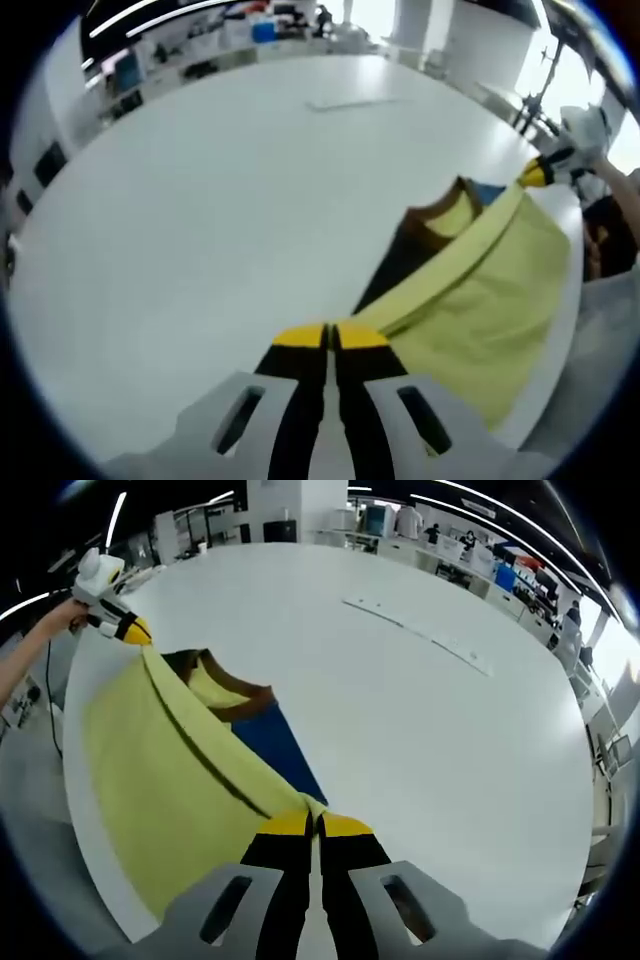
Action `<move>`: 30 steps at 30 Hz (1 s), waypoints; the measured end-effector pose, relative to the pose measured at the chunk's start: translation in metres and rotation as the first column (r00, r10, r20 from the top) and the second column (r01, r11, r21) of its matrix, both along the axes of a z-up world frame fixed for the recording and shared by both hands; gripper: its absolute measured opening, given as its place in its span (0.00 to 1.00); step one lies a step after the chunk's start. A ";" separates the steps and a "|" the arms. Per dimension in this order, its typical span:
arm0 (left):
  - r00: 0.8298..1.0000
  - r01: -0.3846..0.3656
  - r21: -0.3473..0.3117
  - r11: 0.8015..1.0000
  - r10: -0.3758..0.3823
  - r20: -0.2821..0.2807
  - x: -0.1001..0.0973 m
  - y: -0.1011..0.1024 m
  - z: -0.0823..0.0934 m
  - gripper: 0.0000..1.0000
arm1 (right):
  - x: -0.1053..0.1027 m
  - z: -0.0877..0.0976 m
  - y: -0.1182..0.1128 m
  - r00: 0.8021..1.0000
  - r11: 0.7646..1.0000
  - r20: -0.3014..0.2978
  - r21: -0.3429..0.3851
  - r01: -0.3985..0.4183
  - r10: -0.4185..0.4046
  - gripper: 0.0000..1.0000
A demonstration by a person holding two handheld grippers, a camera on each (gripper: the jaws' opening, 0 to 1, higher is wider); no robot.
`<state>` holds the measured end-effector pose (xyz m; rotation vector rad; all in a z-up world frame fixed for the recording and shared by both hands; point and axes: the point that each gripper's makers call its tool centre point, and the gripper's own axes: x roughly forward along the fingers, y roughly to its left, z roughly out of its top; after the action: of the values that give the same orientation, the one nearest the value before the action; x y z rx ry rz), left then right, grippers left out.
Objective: Fold the garment on the visible template until the final outline fits inside the template.
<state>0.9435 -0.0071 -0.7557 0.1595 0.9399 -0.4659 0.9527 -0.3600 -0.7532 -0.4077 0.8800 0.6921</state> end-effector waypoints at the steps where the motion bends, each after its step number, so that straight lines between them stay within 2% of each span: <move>1: 1.000 0.001 0.000 1.000 -0.001 -0.002 0.000 0.000 -0.001 0.00 | 0.000 -0.002 0.000 1.000 1.000 -0.003 -0.004 0.000 0.000 0.03; 13: 1.000 -0.015 -0.010 1.000 0.015 -0.017 0.003 0.003 -0.014 0.00 | 0.003 -0.020 -0.002 0.999 1.000 -0.030 -0.025 0.013 -0.014 0.03; 20: 0.999 -0.029 -0.018 0.999 0.028 -0.016 0.005 0.006 -0.018 0.00 | 0.003 -0.022 -0.001 0.999 1.000 -0.031 -0.009 0.026 -0.026 0.03; 25: 1.000 -0.028 -0.006 1.000 0.028 -0.003 0.003 0.007 -0.015 0.00 | 0.002 -0.016 -0.002 1.000 0.999 0.003 0.008 0.031 -0.031 0.04; 30: 0.999 -0.032 0.013 0.999 0.031 0.038 0.003 0.013 -0.002 0.00 | 0.003 -0.001 -0.007 0.997 0.999 0.066 0.014 0.046 -0.046 0.06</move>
<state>0.9462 0.0059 -0.7577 0.1650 0.9077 -0.4263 0.9560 -0.3671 -0.7541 -0.3956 0.8200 0.6381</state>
